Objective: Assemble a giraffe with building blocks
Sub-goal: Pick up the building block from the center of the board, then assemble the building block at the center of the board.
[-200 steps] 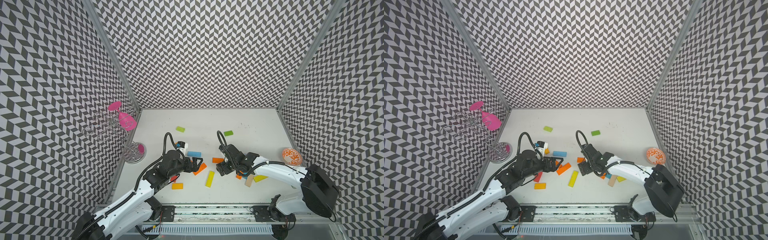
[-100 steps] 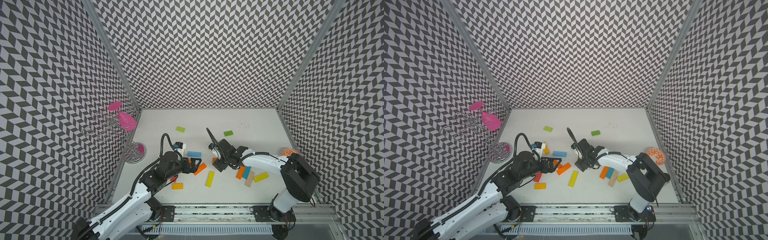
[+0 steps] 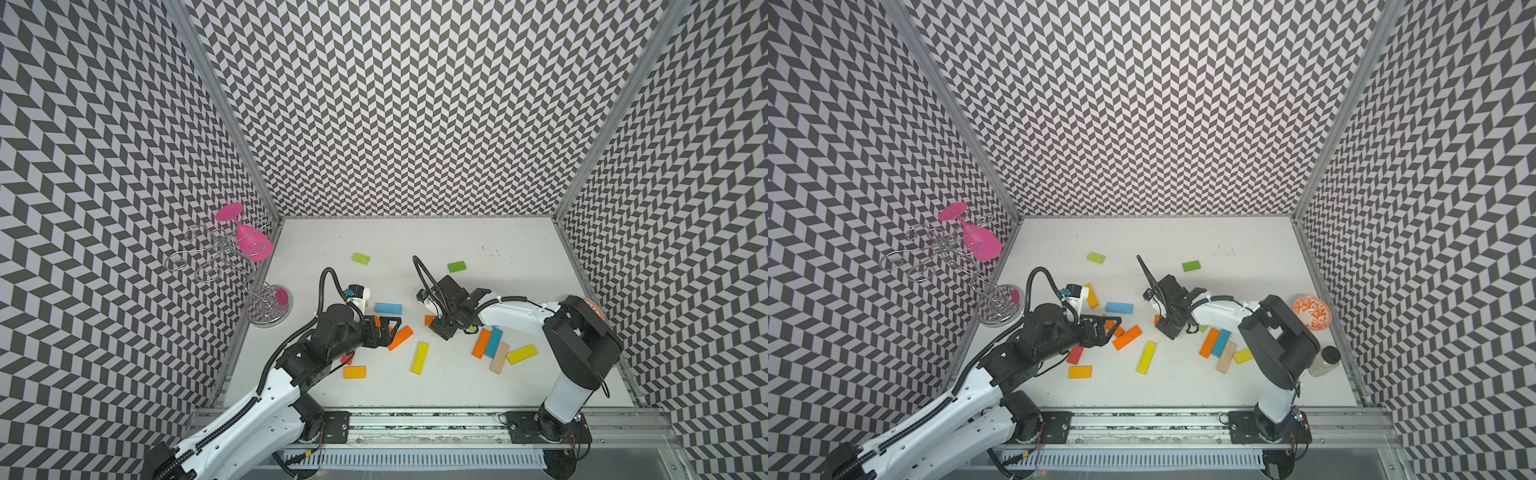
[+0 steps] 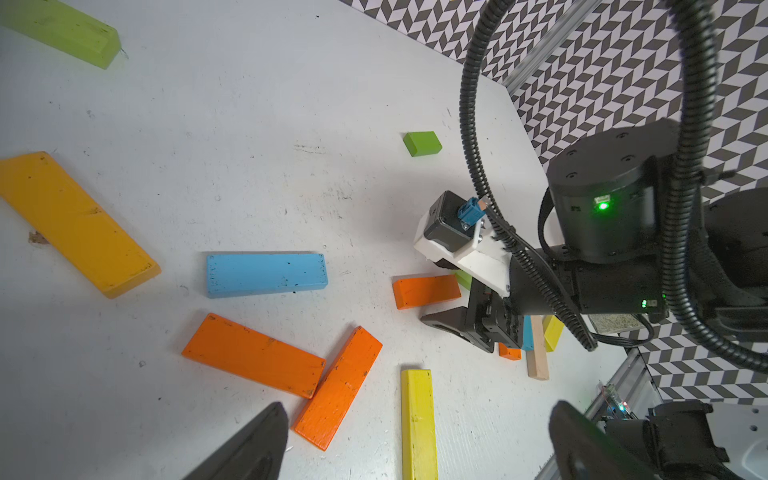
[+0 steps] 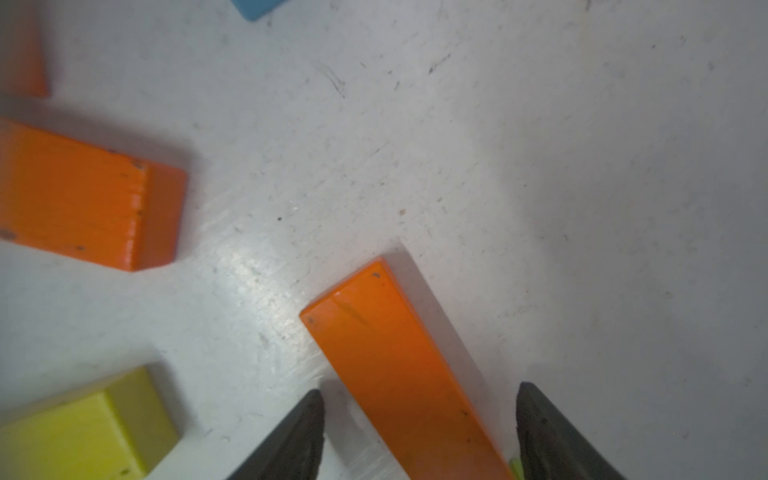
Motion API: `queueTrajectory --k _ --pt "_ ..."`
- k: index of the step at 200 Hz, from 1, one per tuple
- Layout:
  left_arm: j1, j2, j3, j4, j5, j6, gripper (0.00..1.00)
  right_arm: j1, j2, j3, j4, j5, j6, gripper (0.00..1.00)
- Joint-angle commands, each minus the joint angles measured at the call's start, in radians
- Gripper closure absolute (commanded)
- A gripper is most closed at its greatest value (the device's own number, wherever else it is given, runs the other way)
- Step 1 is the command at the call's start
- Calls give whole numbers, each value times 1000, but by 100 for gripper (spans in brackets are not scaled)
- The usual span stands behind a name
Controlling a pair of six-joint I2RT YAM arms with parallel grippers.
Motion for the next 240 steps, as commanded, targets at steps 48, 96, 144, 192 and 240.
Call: queueTrajectory --k 48,96,144,192,240 --pt "-3 20 37 14 -10 9 1 -21 -107 4 -2 11 74 74" --pt "-3 101 66 71 15 40 1 -203 -258 113 -59 58 236 77" --pt "-3 238 104 195 67 52 1 -400 -166 228 -50 88 313 76" --pt "-3 353 155 261 102 64 1 -504 66 352 -28 57 308 77" --pt "-3 430 176 286 128 74 1 -512 199 394 0 27 259 76"
